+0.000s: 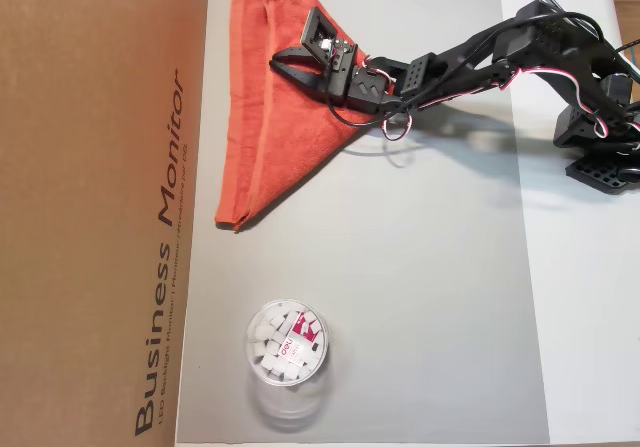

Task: Fold the blanket.

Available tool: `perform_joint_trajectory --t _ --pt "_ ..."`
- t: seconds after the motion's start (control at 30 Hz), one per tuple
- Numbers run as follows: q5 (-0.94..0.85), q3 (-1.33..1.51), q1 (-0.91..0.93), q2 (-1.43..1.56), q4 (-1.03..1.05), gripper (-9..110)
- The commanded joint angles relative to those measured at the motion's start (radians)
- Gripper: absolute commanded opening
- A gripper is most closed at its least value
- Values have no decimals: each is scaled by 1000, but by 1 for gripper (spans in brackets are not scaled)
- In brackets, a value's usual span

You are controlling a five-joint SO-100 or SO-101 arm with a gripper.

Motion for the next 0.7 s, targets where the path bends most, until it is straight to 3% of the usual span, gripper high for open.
perform_joint_trajectory --t 0.0,0.3,0.67 --pt "8 112 -9 103 -3 0" --pt "8 376 -57 278 -18 0" --pt "-8 463 -124 356 0 0"
